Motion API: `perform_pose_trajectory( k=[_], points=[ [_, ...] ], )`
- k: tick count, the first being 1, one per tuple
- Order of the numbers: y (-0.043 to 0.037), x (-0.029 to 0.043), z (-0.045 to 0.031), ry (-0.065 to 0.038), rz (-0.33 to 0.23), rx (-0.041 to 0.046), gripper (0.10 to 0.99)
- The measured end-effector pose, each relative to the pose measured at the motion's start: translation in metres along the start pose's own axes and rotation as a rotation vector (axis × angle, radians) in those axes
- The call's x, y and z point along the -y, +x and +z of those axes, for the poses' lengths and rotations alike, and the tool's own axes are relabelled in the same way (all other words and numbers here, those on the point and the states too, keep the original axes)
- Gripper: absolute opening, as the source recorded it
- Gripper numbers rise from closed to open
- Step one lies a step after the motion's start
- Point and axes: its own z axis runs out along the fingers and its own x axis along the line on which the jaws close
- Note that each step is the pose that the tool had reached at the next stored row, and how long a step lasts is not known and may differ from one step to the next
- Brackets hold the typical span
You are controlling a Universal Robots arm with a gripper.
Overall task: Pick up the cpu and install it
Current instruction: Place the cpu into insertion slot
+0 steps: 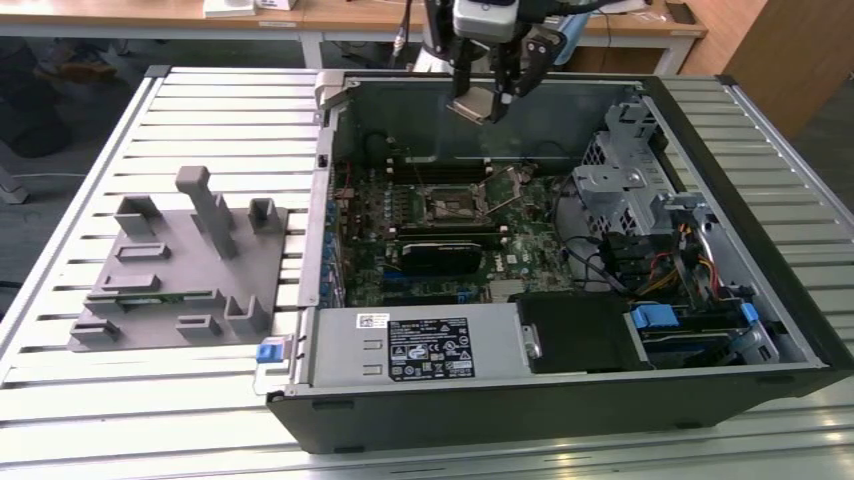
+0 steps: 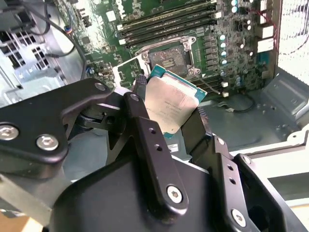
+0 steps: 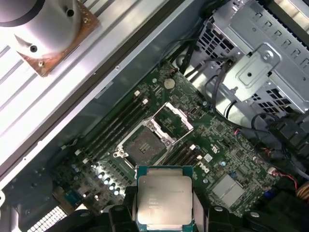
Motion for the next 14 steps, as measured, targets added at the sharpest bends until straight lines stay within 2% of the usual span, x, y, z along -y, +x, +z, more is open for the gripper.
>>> perform_pose_trajectory(
  k=[14],
  points=[
    [0.0002, -0.0001, 0.0019, 0.0, 0.204, 0.0113, 0.541]
  ],
)
